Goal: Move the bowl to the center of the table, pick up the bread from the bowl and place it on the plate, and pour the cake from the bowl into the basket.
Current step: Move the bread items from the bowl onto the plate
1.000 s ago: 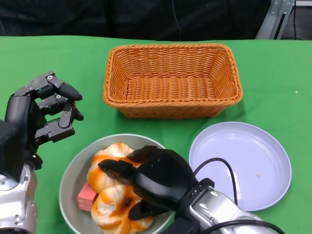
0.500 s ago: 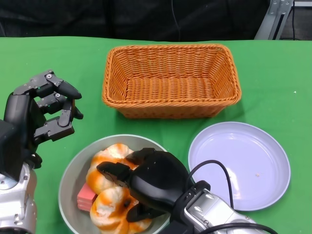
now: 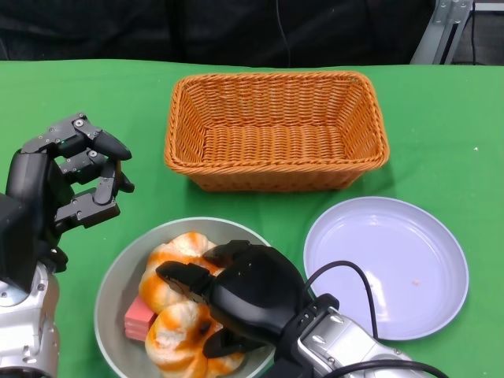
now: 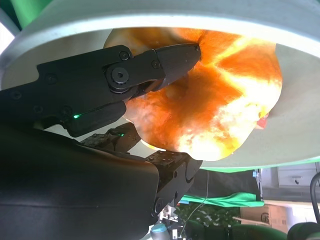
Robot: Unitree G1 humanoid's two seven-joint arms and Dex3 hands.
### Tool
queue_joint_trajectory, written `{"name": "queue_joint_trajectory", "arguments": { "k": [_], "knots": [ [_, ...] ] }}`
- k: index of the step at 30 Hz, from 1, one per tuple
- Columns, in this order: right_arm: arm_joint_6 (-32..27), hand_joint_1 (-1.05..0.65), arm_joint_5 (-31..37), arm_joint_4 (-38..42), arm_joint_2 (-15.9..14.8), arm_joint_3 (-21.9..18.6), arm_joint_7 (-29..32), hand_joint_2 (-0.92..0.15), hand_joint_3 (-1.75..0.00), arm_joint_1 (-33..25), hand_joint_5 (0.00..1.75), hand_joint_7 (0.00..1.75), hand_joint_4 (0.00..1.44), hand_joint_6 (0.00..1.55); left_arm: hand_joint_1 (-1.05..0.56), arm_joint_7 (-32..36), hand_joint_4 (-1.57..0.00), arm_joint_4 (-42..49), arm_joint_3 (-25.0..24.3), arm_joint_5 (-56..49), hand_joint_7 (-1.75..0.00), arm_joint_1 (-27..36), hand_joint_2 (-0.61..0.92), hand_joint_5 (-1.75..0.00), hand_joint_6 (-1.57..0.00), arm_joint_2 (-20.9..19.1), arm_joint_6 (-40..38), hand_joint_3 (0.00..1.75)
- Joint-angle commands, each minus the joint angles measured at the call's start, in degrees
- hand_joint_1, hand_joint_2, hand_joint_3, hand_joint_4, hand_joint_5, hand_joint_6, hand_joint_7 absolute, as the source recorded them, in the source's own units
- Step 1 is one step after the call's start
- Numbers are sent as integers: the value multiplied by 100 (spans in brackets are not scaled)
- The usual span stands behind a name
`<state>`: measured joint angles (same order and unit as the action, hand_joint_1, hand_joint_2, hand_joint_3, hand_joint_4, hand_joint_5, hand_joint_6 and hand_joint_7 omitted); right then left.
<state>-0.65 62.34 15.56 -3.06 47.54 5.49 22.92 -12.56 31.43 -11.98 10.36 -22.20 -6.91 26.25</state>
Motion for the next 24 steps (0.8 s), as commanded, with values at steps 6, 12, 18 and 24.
{"name": "queue_joint_trajectory", "arguments": {
  "k": [6,12,18,24],
  "knots": [
    [540,-33,-222,608,-225,41,373,-91,-3,-53,14,3,91,75,0,-24,-83,-43,-39,47,-123,31,48,-147,-89,-90,10,117],
    [957,-28,-416,829,-269,-38,770,-92,-2,39,22,7,107,88,1,-22,-83,-17,-36,40,-125,33,49,-147,-89,-81,44,118],
    [1280,-34,-565,1055,-262,-164,1089,-92,-2,142,55,1,92,106,0,22,-83,2,-35,10,-126,26,48,-148,-89,-72,31,118],
    [1605,-34,-648,1372,-218,-244,1719,-89,0,208,92,1,79,111,0,35,-84,-1,-20,-46,-125,35,47,-146,-89,-77,49,120]
  ]
}}
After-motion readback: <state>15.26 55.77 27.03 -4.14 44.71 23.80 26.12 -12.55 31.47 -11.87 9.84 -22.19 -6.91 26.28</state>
